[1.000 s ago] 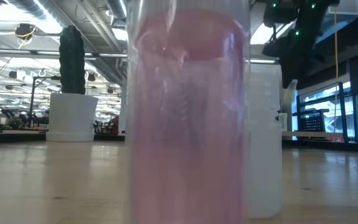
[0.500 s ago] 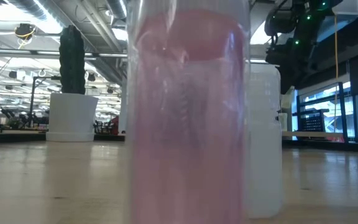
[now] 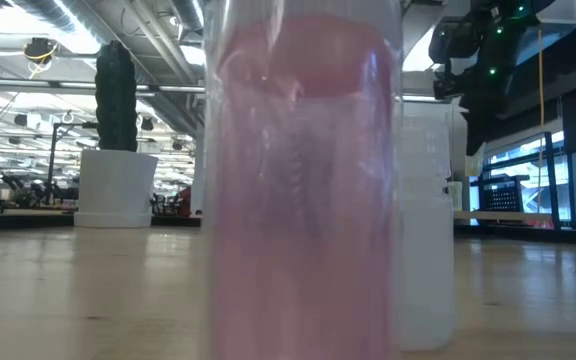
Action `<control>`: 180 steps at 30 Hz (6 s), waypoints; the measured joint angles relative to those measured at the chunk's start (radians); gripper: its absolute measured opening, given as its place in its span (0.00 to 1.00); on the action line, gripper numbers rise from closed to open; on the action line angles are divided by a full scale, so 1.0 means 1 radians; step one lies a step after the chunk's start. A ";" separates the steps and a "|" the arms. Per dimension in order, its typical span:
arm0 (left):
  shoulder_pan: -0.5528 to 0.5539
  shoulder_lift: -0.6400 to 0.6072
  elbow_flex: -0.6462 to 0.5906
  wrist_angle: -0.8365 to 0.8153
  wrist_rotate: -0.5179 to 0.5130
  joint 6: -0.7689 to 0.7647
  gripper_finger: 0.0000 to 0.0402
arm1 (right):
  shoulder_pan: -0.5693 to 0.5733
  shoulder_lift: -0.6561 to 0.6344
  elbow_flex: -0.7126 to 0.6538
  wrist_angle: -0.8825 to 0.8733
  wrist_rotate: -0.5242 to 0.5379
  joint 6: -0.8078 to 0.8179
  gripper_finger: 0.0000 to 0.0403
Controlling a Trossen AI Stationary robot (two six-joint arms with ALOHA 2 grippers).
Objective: Pick and place medicine bottles onto shelf by color
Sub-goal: Put the top yellow pill bottle on the shelf aligned with the other yellow pill bottle
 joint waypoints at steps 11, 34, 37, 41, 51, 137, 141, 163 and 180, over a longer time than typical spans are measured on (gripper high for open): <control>0.000 0.000 0.000 0.000 0.000 -0.005 0.55 | 0.000 0.001 -0.017 0.015 0.000 -0.031 0.30; 0.000 0.000 0.000 0.001 0.000 -0.005 0.55 | -0.095 0.002 -0.192 0.182 0.000 0.081 0.30; 0.000 0.000 0.000 0.001 0.000 -0.005 0.55 | -0.096 0.002 -0.192 0.182 -0.006 0.081 0.30; 0.000 0.000 0.000 0.001 0.000 -0.005 0.55 | -0.096 0.002 -0.192 0.183 -0.021 0.102 0.30; 0.001 0.000 0.000 0.001 0.000 -0.003 0.55 | -0.096 0.002 -0.192 0.220 -0.033 0.029 0.30; 0.002 0.000 0.000 0.001 0.000 -0.009 0.55 | -0.059 -0.165 0.092 0.080 -0.488 -0.064 0.43; 0.002 0.000 0.000 0.001 0.000 -0.009 0.55 | 0.003 -0.202 0.095 -0.009 -0.493 0.051 0.43; 0.002 0.000 0.000 -0.004 0.000 -0.001 0.55 | 0.214 -0.301 0.074 -0.193 -0.339 0.458 0.36; 0.043 0.000 0.000 -0.117 0.000 0.000 0.55 | 0.222 -0.220 -0.060 -0.081 -0.183 0.872 0.01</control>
